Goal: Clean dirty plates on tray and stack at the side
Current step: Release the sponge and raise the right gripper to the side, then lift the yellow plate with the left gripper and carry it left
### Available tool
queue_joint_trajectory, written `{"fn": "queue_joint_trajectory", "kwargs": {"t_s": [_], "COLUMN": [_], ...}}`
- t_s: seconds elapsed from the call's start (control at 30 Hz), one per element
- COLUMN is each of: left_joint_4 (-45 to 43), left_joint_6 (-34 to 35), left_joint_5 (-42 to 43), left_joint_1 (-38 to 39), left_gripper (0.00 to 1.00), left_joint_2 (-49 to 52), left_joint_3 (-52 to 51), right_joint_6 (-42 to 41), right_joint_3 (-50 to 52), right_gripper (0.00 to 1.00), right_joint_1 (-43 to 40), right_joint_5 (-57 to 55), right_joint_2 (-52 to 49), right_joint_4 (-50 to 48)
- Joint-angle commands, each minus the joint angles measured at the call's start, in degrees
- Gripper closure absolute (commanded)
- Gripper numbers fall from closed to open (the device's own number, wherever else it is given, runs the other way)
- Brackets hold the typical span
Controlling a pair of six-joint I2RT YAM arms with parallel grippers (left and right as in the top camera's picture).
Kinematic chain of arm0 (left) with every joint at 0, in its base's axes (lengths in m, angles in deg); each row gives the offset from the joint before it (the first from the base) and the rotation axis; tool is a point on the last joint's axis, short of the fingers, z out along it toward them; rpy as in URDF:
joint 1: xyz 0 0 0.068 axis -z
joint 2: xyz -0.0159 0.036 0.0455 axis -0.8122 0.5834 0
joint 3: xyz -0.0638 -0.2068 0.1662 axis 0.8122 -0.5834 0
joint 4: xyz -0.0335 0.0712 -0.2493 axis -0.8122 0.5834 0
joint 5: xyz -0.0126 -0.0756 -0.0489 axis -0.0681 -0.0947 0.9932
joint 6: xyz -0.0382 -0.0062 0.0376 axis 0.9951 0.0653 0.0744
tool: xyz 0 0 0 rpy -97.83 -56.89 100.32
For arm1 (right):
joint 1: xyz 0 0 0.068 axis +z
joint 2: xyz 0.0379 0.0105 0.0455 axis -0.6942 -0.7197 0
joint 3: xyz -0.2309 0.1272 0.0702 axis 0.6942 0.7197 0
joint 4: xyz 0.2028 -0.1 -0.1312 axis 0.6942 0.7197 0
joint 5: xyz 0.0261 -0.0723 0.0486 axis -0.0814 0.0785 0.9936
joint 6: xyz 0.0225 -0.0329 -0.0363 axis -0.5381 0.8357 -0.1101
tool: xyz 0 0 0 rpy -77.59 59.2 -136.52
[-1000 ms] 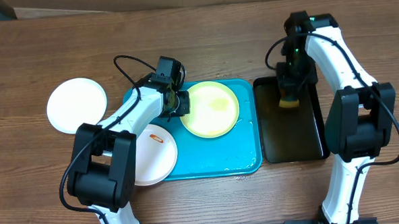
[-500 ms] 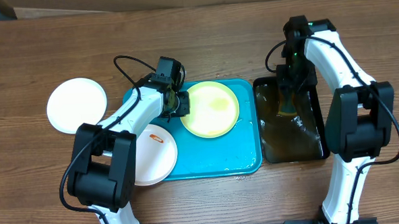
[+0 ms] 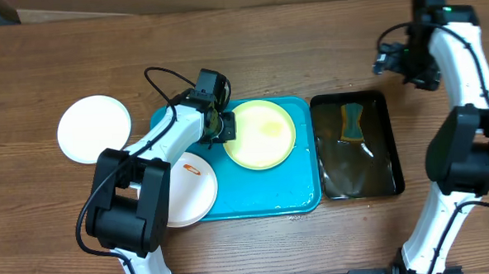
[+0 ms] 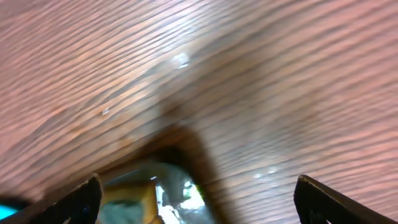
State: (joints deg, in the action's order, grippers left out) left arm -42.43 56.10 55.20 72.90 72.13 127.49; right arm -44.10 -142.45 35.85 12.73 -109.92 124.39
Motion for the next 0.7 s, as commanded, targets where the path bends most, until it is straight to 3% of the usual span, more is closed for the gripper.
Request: {"fn": "queue_joint_trajectory", "kwargs": {"t_s": [0.0, 0.43, 0.67], "left_joint_4": [2.8, 12.0, 12.7], "left_joint_6": [-0.3, -3.7, -3.7], "left_joint_5": [-3.6, -3.4, -4.2], "left_joint_1": [-0.8, -0.4, 4.6], "left_gripper": [0.96, 0.96, 0.96], "left_joint_2": [0.2, -2.2, -2.2], "left_joint_3": [4.2, 16.8, 24.2], "right_joint_6": [-1.6, -1.5, -1.6], "right_joint_3": [-0.7, -0.7, -0.7], "right_gripper": [0.0, 0.0, 0.0], "right_joint_1": [-0.7, -1.3, -1.3], "right_joint_5": [0.1, 0.1, 0.1], "right_joint_2": [0.7, 0.7, 0.7], "right_joint_4": [-1.0, -2.3, -2.3]}}
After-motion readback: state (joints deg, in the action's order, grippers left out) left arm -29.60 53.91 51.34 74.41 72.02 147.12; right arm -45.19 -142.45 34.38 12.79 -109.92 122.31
